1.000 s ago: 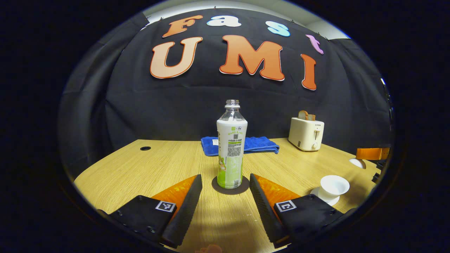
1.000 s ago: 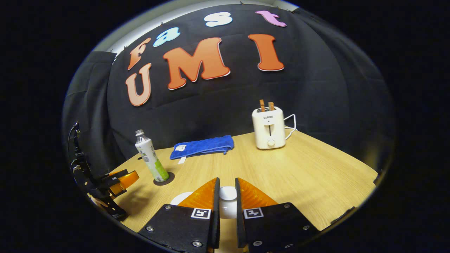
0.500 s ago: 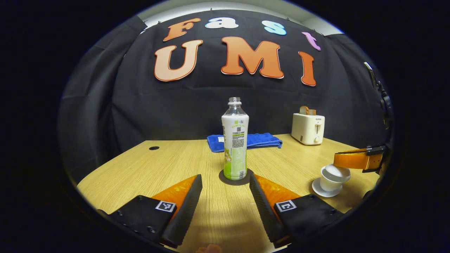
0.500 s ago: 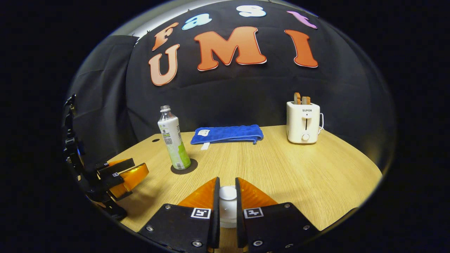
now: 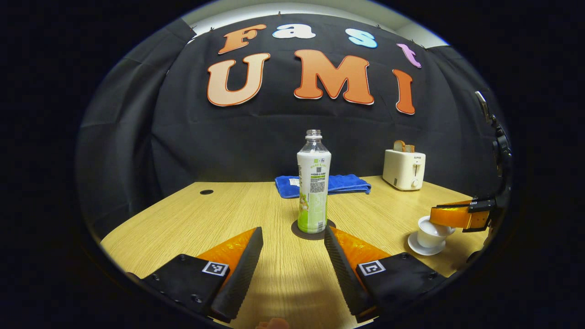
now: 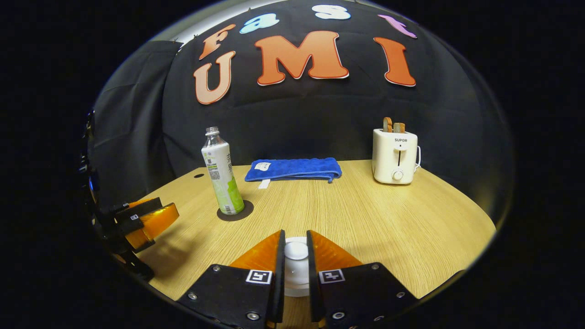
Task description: Open the teacup lid with one hand, grasp the water bottle and pour water into the teacup with the other hand; after pouring, place the water bottle on the coaster and then close the teacup lid.
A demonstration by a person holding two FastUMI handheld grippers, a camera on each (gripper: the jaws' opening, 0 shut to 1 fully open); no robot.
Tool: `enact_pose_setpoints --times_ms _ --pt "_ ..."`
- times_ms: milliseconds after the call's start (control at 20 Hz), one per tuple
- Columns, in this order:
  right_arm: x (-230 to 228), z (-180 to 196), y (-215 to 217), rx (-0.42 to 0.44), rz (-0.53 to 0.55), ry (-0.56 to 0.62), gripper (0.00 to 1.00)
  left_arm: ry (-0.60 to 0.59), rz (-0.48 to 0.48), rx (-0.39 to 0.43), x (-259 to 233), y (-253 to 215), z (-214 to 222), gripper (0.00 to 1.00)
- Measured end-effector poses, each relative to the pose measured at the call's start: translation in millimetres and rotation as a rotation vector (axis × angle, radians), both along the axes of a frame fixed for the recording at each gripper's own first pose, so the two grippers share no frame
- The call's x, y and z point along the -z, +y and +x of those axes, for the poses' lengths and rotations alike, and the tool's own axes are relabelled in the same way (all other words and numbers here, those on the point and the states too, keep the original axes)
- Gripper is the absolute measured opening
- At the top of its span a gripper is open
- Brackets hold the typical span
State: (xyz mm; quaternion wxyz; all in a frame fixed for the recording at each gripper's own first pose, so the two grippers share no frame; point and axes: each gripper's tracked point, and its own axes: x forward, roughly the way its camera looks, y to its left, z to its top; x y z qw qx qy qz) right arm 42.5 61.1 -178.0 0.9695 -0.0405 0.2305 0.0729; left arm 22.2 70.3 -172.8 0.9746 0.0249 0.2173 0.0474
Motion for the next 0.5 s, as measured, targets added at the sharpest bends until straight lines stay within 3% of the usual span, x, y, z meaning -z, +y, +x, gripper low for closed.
enact_pose_setpoints --times_ms 300,500 --pt "-12.2 -4.3 -4.5 0.007 0.006 -0.002 0.3 0.0 -0.035 -0.003 -9.9 -9.3 -4.2 0.87" --pt "-46.0 -15.5 -14.0 0.025 -0.012 -0.072 0.54 -0.021 -0.02 -0.006 -32.0 -8.2 -8.7 0.87"
